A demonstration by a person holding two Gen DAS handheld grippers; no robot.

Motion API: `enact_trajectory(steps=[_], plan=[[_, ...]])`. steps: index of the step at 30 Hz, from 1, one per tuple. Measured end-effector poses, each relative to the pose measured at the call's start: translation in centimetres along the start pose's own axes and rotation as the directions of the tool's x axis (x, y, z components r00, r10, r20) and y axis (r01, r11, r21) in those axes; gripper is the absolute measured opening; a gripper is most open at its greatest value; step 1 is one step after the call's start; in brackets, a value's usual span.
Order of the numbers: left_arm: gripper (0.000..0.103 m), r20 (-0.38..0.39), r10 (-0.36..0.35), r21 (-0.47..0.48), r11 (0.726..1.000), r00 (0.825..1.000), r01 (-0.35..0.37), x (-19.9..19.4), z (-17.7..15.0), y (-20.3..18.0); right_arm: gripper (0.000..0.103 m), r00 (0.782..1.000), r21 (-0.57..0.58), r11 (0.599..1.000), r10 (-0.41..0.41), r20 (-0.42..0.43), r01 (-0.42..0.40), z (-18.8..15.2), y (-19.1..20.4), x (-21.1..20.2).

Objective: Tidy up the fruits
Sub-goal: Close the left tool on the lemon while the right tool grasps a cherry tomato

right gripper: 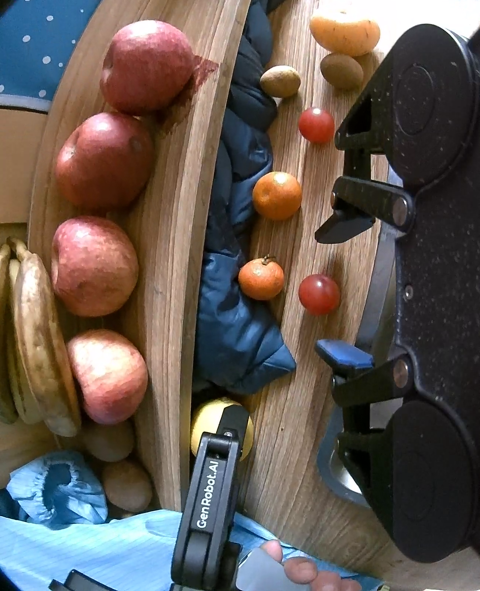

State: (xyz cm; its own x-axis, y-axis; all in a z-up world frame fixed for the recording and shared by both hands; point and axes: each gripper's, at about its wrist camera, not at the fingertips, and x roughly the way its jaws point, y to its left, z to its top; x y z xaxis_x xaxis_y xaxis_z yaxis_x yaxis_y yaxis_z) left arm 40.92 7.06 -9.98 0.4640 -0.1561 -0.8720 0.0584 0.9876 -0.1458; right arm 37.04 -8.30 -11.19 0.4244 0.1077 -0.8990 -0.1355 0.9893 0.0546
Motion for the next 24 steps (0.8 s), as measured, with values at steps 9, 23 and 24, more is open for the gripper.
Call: enact_trajectory(steps=[9, 23, 24], plan=[[0.077, -0.006, -0.047, -0.028, 0.999, 0.999, 0.046, 0.7, -0.3, 1.5, 0.041, 1.0, -0.001, 1.0, 0.005, 0.003, -0.005, 0.1, -0.3, 0.7], [0.065, -0.01, -0.087, -0.05, 0.995, 0.996, 0.086, 0.2, -1.4, 2.7, 0.028, 1.0, -0.015, 1.0, 0.017, 0.003, -0.017, -0.1, 0.2, 0.4], [0.065, -0.013, -0.088, -0.05, 0.995, 0.996, 0.087, 0.1, -1.4, 2.7, 0.027, 1.0, -0.016, 1.0, 0.018, 0.003, -0.018, -0.1, 0.2, 0.4]])
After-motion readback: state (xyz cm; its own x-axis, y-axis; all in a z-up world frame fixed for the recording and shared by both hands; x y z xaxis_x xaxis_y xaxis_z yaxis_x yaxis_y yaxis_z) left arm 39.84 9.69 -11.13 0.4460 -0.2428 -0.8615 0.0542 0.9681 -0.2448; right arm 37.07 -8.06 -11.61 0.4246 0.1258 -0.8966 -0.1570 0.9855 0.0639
